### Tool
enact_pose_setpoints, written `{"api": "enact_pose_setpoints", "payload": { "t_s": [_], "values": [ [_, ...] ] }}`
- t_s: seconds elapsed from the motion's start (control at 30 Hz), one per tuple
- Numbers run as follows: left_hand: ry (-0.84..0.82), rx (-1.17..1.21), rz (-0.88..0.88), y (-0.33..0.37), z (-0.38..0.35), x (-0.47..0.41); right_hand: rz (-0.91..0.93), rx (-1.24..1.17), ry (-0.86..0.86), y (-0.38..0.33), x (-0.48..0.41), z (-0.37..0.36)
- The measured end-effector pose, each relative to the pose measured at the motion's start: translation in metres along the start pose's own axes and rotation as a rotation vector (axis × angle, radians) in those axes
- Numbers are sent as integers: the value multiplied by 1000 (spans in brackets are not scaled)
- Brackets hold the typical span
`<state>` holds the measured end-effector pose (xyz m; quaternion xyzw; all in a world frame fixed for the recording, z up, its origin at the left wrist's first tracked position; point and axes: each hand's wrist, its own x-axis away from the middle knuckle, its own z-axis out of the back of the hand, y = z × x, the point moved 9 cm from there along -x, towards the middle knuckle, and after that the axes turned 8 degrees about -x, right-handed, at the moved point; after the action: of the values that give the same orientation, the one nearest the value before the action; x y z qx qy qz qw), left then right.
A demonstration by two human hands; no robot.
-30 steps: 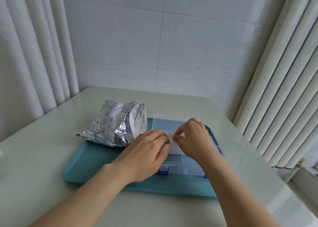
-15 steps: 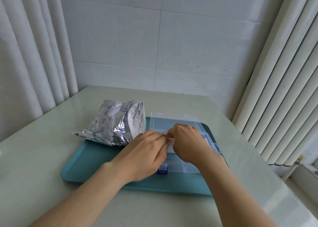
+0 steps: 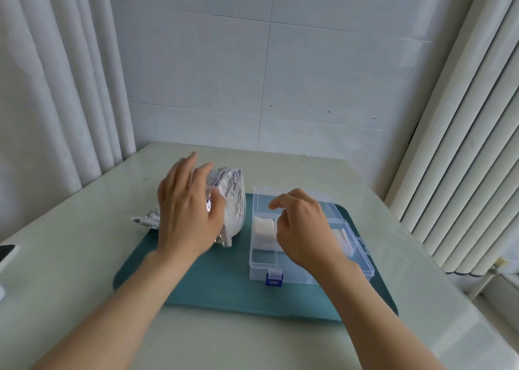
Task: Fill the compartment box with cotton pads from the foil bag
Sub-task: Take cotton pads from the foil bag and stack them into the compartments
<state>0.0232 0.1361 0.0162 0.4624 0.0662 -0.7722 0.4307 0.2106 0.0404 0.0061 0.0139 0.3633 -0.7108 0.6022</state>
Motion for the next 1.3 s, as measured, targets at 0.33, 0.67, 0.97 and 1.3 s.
{"api": "enact_pose_setpoints", "payload": {
  "t_s": [0.33,0.67,0.97,1.3],
  "values": [
    [-215,124,310,-52,-35,7,29,-43,-151,-36,-25,-48],
    [-280,206,408,-58,-46,14,-44,243,-481,-48,-35,-92],
    [-279,213,404,-56,-46,14,-195,-13,-230,-44,-49,-71],
    [-256,96,312,-54,-41,12,-271,-464,12,-35,-55,-36]
  ]
}}
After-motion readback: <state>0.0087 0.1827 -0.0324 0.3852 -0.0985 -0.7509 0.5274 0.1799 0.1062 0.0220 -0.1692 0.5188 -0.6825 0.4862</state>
